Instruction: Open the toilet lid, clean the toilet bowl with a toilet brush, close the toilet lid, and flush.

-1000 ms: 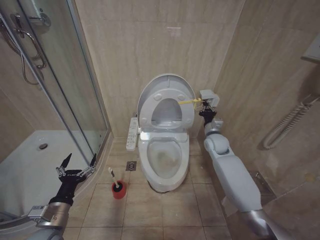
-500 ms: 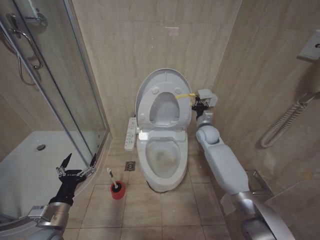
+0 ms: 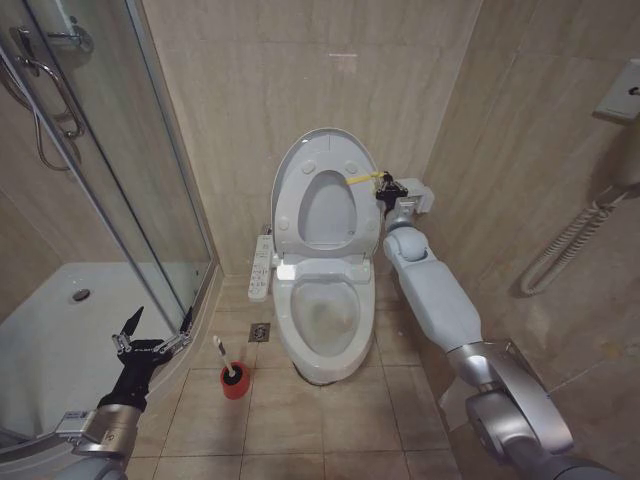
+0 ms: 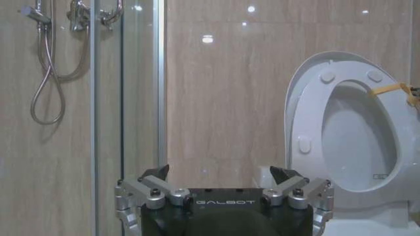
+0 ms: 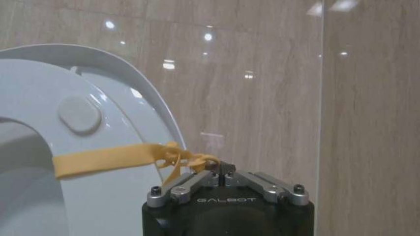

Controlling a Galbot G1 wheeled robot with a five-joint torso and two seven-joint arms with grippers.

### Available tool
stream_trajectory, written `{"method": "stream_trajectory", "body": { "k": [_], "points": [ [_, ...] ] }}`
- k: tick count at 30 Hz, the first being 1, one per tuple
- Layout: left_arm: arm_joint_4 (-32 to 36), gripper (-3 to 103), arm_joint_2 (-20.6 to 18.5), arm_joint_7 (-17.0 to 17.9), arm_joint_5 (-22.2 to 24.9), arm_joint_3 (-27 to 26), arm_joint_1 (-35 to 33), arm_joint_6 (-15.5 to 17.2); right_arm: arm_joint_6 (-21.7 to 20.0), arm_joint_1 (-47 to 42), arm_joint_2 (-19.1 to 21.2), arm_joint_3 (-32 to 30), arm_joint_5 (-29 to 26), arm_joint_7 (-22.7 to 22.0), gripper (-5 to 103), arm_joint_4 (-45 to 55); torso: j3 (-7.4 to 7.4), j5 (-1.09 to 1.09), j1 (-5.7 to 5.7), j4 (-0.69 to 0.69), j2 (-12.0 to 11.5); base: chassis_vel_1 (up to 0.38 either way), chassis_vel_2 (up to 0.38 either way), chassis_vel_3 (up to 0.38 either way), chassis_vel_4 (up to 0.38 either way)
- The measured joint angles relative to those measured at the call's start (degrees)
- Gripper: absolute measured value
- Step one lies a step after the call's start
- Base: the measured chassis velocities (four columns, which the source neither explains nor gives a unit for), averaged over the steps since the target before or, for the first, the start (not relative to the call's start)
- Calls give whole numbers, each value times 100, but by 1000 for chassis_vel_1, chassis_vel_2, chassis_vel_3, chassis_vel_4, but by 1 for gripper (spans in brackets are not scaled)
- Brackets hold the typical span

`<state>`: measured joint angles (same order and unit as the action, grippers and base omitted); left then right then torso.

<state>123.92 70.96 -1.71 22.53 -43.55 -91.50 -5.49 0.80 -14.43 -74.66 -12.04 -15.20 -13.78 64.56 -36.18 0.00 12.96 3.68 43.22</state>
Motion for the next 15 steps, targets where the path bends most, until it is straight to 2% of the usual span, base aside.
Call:
{"method": "stream_trajectory", "body": {
  "k": [12, 15],
  "points": [
    [0, 100, 0, 0, 0, 0, 0, 0, -38, -11, 126, 73, -7, -33, 1, 49, 0, 0, 0, -2, 0, 0, 0, 0, 0],
    [0, 100, 0, 0, 0, 0, 0, 0, -174, -123, 197, 105, -81, -112, 1, 295, 0, 0, 0, -1, 0, 0, 0, 0, 0]
  ]
}}
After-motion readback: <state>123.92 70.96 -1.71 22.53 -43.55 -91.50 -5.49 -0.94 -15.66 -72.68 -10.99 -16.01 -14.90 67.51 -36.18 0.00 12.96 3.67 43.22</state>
